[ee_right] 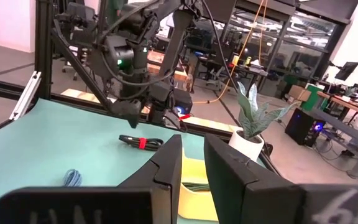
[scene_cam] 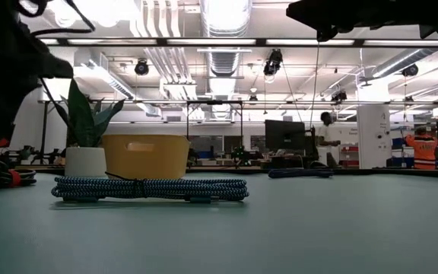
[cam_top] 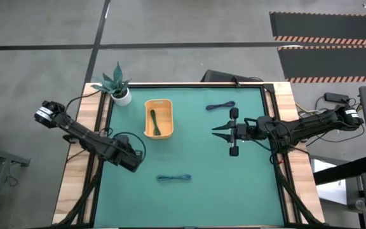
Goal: Pick and place USB-C Cables
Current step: Put the black USB cable into the yellow bin
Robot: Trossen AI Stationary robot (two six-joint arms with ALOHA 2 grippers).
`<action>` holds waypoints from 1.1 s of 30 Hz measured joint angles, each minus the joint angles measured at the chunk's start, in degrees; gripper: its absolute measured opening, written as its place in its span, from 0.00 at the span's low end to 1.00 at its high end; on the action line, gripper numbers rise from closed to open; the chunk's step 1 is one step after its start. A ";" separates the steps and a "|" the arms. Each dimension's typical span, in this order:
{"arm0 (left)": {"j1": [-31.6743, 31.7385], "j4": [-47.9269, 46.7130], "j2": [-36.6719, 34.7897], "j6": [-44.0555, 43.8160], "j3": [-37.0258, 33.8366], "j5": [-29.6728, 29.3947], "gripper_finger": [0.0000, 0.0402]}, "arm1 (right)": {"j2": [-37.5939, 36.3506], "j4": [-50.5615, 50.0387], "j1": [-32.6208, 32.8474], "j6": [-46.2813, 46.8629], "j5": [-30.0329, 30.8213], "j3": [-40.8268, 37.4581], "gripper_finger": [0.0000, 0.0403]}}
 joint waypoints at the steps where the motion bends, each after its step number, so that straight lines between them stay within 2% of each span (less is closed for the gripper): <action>1: 0.32 0.00 0.00 -0.73 -0.52 0.08 0.28 | 0.00 -0.04 0.00 -0.03 -0.01 0.00 0.15; 6: 2.08 0.22 0.00 -2.87 -3.11 0.14 0.47 | 0.00 -0.23 0.00 -0.59 0.02 0.00 0.15; 9: 2.66 0.86 0.26 -2.86 -3.90 -1.92 0.53 | 0.00 -0.26 0.00 -0.60 0.03 0.00 0.15; 12: 3.26 2.99 0.28 -2.83 -4.71 -3.94 0.55 | 0.03 -0.30 0.00 -0.60 0.03 0.00 0.15; 18: 3.88 6.14 0.28 -2.86 -7.04 -4.25 0.55 | 0.03 -1.09 -0.02 -0.62 0.46 0.00 0.15; 24: 4.49 6.31 0.28 -2.93 -8.35 -7.01 0.55 | 0.03 -1.49 -0.02 -0.99 0.55 0.00 0.15; 33: 4.63 13.05 0.28 -4.45 -12.99 -7.53 0.55 | 0.03 -1.49 -0.02 -0.99 0.55 0.00 0.15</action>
